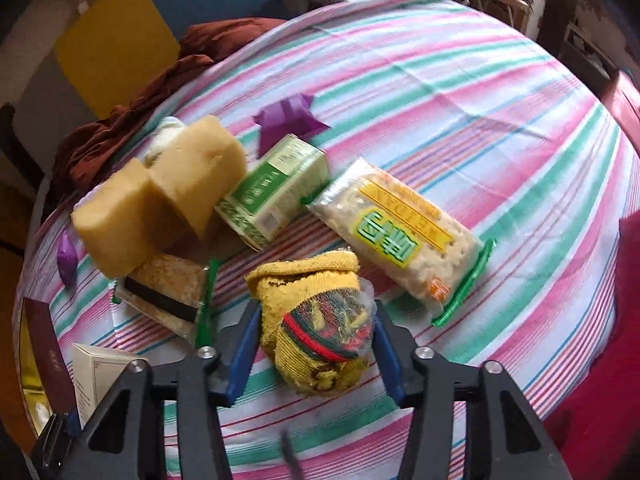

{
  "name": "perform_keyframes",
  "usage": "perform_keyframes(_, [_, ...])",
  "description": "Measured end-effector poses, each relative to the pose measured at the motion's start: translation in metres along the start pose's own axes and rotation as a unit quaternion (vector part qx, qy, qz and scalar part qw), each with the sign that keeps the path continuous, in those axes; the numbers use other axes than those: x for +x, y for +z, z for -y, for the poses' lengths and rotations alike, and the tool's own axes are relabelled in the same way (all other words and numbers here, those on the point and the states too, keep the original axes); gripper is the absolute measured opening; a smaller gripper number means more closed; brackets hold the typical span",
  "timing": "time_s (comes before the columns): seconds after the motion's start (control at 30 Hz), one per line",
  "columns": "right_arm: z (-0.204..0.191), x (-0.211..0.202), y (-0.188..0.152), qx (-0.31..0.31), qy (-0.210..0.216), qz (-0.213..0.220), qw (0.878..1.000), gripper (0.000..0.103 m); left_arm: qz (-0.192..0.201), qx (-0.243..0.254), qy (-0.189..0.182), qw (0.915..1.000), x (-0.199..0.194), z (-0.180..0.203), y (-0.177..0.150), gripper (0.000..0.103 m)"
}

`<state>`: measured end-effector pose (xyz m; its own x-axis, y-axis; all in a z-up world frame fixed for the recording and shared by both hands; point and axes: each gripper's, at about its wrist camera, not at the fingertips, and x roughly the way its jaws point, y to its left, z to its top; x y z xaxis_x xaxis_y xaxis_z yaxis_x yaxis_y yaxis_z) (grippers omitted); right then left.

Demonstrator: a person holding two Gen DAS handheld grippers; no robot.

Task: Organize objects
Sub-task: 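Grasp the white printed box with the left tool while the right tool grasps the yellow bundle, then place the white box in the tray with the left tool while the right tool places the bundle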

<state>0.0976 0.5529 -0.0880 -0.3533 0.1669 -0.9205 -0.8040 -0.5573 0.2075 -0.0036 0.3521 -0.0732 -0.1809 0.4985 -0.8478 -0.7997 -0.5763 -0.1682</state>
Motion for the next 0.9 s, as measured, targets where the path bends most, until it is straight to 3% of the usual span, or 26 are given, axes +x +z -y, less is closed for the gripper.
perform_keyframes(0.13, [-0.001,-0.016,-0.002,0.001,0.035,0.038,0.999,0.046,0.015,-0.008,-0.019,0.9997,-0.016,-0.002,-0.008,0.050])
perform_keyframes(0.27, [-0.007,-0.041,-0.007,-0.013,0.100,0.077,0.992,0.046,0.039,-0.019,-0.029,0.9986,-0.044,-0.010,-0.014,0.050])
perform_keyframes(0.5, [-0.084,-0.081,-0.027,-0.120,0.201,0.086,0.968,0.047,0.110,-0.081,-0.010,0.9906,-0.108,-0.066,-0.033,0.051])
perform_keyframes(0.63, [-0.154,-0.084,-0.048,-0.181,0.257,0.054,0.948,0.051,0.138,-0.133,0.034,0.9809,-0.138,-0.114,-0.050,0.052])
perform_keyframes(0.77, [-0.224,-0.082,-0.066,-0.221,0.307,0.028,0.925,0.054,0.159,-0.195,0.088,0.9639,-0.162,-0.169,-0.071,0.057])
perform_keyframes(0.83, [-0.256,-0.084,-0.074,-0.241,0.322,0.019,0.915,0.065,0.168,-0.229,0.117,0.9516,-0.175,-0.197,-0.083,0.059])
perform_keyframes(0.9, [-0.276,-0.086,-0.081,-0.258,0.327,0.016,0.909,0.076,0.175,-0.253,0.141,0.9411,-0.184,-0.216,-0.095,0.073])
